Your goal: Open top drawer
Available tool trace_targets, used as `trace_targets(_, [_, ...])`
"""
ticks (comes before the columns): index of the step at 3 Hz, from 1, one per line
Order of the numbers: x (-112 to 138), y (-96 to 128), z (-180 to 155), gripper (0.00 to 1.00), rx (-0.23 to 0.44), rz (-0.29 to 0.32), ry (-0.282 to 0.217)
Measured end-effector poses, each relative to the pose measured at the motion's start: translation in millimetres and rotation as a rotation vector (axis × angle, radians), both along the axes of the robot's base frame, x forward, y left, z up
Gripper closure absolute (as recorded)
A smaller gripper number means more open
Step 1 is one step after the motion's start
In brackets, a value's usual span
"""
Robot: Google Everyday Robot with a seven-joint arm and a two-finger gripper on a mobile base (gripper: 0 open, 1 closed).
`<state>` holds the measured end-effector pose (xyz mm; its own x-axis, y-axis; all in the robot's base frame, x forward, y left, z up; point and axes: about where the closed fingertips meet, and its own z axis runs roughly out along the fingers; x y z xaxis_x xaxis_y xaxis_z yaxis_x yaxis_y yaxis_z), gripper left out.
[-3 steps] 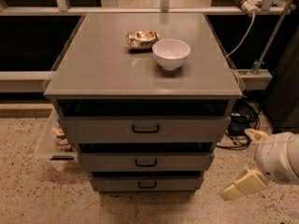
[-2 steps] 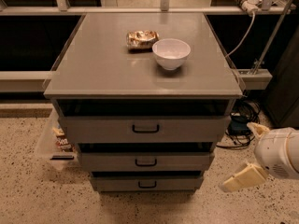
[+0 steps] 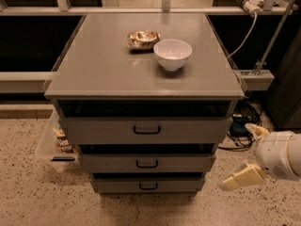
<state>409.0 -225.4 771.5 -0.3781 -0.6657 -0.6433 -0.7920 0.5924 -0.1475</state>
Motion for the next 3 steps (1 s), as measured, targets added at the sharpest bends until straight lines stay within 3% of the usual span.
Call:
trace_targets(1, [22.0,9.7,-19.4,0.00,0.141,0.049,-0.063])
trace_targets(2, [40.1,17.1,-35.7,0.00,0.230,0.101,-0.099])
trace_targets(3, [53.7,21.8,-47.4,0.00,0.274,0.128,-0.105])
